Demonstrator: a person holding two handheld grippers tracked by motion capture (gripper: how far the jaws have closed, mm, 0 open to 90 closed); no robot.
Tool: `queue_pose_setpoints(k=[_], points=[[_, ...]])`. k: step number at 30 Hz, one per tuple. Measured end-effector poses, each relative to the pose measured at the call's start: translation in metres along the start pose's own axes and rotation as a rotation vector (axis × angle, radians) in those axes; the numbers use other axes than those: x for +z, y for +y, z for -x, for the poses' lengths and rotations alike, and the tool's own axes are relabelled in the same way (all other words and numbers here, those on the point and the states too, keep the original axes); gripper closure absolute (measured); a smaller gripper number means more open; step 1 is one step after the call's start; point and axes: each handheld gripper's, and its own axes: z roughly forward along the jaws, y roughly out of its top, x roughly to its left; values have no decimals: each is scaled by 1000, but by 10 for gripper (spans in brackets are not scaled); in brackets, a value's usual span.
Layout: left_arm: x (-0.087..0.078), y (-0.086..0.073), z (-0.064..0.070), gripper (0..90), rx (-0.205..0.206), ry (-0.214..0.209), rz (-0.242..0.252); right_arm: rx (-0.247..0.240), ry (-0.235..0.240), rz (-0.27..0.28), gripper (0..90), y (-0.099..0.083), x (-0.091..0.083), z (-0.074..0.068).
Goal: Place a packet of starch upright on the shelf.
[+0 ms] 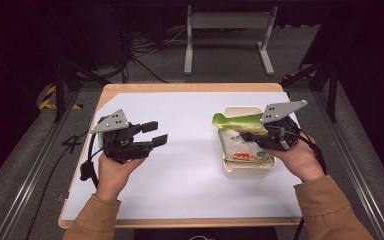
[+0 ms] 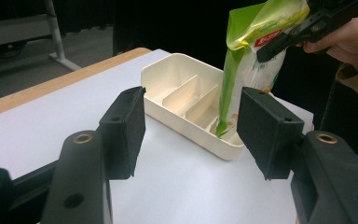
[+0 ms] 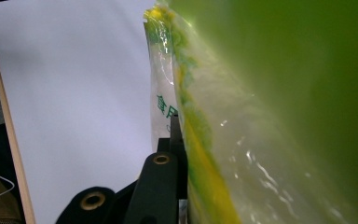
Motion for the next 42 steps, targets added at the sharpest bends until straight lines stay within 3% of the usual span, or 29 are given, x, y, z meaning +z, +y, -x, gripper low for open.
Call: queue_pose_setpoints(k=[10,21,42], points=[[0,-1,-1,427,-7,3,1,29,3,-20,822,-13,7,3],[-1,-2,-3,421,-10,7,3,101,23,37,820,-40,19,9],[-3,-6,-4,410,-22,17,-1,141,29,121,817,-82,23,15]])
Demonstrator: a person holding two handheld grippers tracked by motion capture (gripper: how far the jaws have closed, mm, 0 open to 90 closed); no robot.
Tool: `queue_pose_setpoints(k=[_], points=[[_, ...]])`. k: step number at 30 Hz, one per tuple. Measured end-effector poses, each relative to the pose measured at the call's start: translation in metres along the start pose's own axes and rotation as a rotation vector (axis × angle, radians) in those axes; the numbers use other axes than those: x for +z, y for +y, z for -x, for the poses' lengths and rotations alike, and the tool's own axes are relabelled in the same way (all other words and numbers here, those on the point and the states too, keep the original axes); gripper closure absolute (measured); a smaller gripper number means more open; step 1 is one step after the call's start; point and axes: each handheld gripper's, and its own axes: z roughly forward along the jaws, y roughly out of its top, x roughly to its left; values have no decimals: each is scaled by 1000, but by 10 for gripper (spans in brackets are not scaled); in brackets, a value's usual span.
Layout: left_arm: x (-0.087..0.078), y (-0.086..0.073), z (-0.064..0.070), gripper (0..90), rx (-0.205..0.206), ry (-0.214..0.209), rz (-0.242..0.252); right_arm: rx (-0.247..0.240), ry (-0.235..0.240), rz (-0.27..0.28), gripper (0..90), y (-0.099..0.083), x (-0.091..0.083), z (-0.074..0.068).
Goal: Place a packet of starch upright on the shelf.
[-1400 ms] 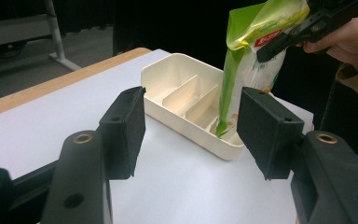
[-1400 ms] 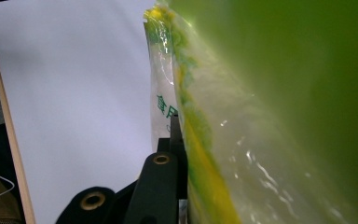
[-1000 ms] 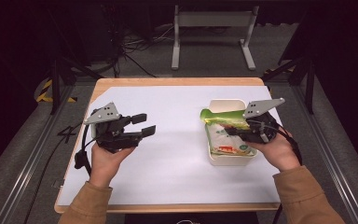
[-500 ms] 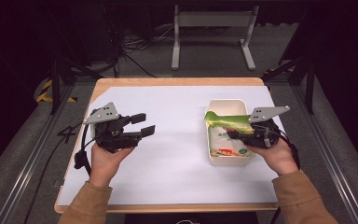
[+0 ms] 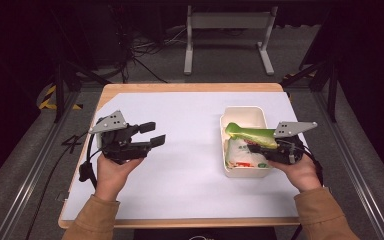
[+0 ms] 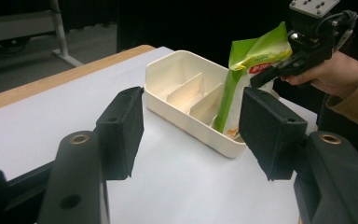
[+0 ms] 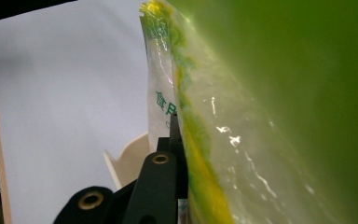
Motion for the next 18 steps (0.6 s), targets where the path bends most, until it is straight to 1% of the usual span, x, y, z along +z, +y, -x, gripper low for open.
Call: queue_pose_setpoints(k=[4,8,11,14,18], points=[[-2,-2,-1,407,-2,6,0,6,3,5,817,-6,0,1],[-4,-5,-3,394,-4,16,5,5,3,4,815,-7,0,1],[-5,-7,-4,376,-8,18,5,-2,-5,-14,809,-8,2,0],[-7,-11,-5,361,-4,27,-3,-10,-11,-24,806,-9,3,-1],[-9,-14,-8,344,-20,37,-16,-12,-12,-28,792,-8,3,-1]])
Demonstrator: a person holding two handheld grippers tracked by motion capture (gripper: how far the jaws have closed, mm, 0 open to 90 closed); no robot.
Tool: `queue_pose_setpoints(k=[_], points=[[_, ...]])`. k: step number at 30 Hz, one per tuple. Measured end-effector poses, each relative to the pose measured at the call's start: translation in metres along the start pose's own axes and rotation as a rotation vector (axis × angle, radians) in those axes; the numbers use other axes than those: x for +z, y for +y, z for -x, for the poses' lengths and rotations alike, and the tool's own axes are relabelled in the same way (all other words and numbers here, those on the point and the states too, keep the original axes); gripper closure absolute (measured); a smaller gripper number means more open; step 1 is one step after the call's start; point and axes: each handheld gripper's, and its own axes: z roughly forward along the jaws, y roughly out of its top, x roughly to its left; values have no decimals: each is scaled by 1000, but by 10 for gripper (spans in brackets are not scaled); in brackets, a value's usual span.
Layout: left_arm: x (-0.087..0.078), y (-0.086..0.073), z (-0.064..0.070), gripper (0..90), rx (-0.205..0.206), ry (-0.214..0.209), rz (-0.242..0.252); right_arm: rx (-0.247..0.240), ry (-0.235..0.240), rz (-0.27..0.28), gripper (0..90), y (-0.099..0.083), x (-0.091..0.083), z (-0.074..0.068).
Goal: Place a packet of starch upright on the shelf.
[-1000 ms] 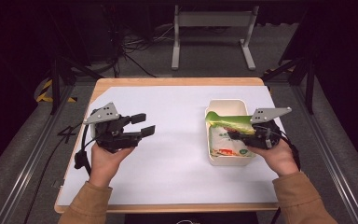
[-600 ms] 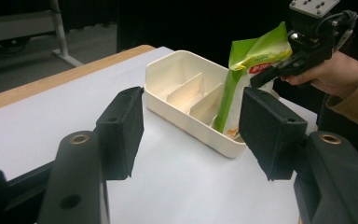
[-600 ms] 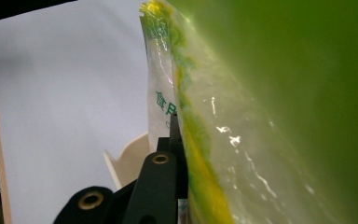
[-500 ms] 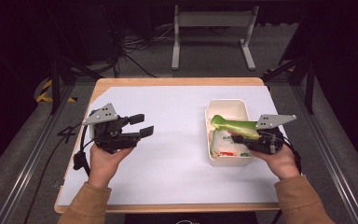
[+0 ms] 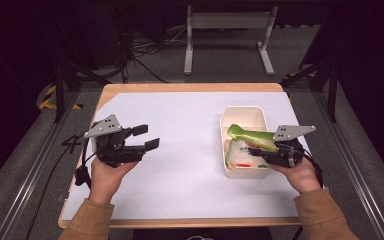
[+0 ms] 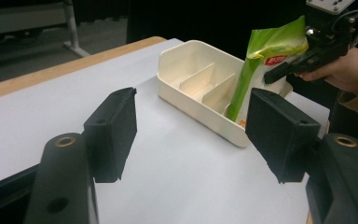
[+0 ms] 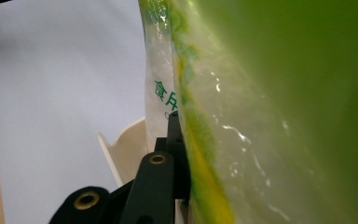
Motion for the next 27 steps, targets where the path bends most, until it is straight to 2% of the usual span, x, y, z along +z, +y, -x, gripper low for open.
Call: queue_pose_setpoints(k=[2,5,9,17,22,25,27], points=[[-2,-3,-2,337,-18,2,5,3,-5,3,756,1,-1,0],[-6,-5,-5,330,-25,9,12,27,-29,32,549,2,-4,1],[-9,-9,-7,311,-26,18,26,39,-49,65,404,4,-11,3],[-16,-13,-9,276,-6,39,41,69,-80,114,271,7,-29,5],[-18,-15,-11,269,-9,49,43,94,-104,149,203,6,-40,7],[-20,-17,-14,267,-21,60,48,79,-109,158,179,5,-47,8],[-21,-18,-16,266,-19,67,51,91,-113,165,172,5,-50,8]])
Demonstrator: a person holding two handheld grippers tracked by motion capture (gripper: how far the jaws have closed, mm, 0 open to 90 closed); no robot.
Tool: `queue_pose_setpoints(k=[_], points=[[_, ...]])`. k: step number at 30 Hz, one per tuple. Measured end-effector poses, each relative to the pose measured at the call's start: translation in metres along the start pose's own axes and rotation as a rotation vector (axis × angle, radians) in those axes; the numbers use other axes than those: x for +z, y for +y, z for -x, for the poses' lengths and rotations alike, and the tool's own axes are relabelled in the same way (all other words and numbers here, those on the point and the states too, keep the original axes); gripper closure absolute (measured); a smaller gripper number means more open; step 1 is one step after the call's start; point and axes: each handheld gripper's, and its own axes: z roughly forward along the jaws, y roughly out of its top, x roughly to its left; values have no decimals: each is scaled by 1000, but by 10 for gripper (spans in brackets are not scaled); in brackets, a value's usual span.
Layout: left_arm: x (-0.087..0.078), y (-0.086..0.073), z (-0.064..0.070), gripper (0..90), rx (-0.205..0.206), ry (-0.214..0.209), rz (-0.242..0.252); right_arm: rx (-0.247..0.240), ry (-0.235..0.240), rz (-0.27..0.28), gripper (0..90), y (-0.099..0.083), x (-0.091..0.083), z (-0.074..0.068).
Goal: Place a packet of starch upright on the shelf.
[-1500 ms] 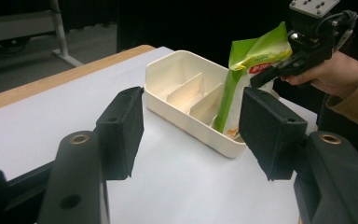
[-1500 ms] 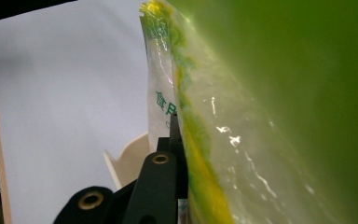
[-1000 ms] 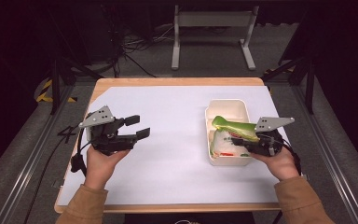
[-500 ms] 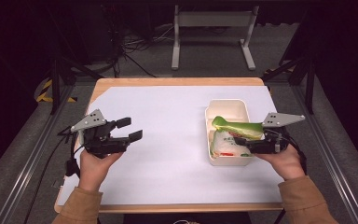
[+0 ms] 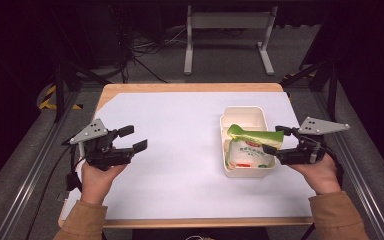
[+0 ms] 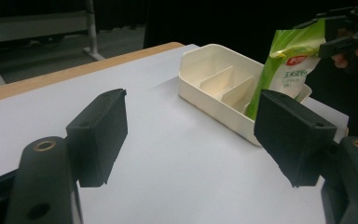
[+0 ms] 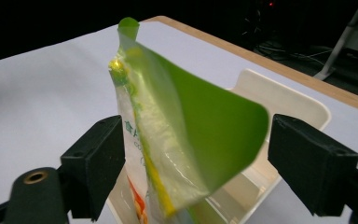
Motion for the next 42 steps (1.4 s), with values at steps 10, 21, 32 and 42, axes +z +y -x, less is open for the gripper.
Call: queue_pose_setpoints(k=[10,21,32,42], points=[[-6,-11,-14,241,31,86,-9,30,-49,27,144,-5,-24,11],[-7,-31,-34,229,29,133,-13,78,-133,22,124,-20,-38,38],[-6,-43,-45,212,7,158,-13,148,-206,-10,116,-56,-23,60],[-3,-52,-51,213,-14,178,-32,195,-185,-32,38,-81,2,65]])
